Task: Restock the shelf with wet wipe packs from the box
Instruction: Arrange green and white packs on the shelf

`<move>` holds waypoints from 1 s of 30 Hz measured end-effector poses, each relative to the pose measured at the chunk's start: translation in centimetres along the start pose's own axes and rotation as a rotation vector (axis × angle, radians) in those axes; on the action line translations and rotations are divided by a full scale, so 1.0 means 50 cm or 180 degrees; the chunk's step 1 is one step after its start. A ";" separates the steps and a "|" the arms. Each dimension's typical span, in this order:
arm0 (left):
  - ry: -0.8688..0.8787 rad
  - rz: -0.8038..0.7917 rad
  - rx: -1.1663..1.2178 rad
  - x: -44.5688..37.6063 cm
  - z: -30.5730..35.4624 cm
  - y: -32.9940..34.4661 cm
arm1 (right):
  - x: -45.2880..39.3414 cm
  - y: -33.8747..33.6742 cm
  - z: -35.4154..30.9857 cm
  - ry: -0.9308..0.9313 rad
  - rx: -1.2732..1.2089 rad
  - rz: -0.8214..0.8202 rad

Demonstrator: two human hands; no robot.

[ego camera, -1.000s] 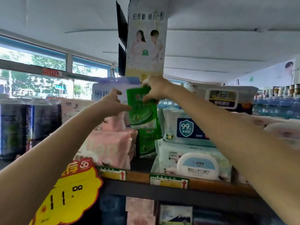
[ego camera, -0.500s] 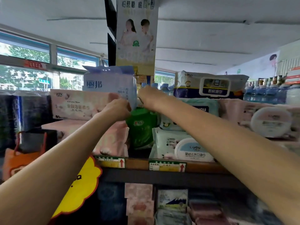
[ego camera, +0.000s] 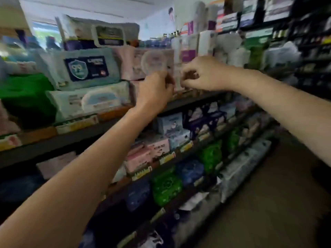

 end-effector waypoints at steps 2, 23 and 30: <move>0.0171 -0.0517 0.0249 0.023 0.073 0.125 | 0.134 0.021 0.103 0.0600 -0.0155 -0.0475; 0.0431 -0.5106 0.0889 0.817 0.674 1.242 | 1.646 0.469 0.525 0.4871 -0.1860 -0.3259; 0.0586 -0.5026 0.0549 0.997 0.598 1.434 | 1.827 0.794 0.558 0.3304 -0.0513 -0.4068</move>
Point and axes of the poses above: each hand's wrist, its own x-axis away from the middle knuckle, its own y-axis out of the palm, z = x × y, the point moved 2 cm from there along -x, towards the middle knuckle, and after that the axes turned 14 degrees about x, right-handed, at the moved point
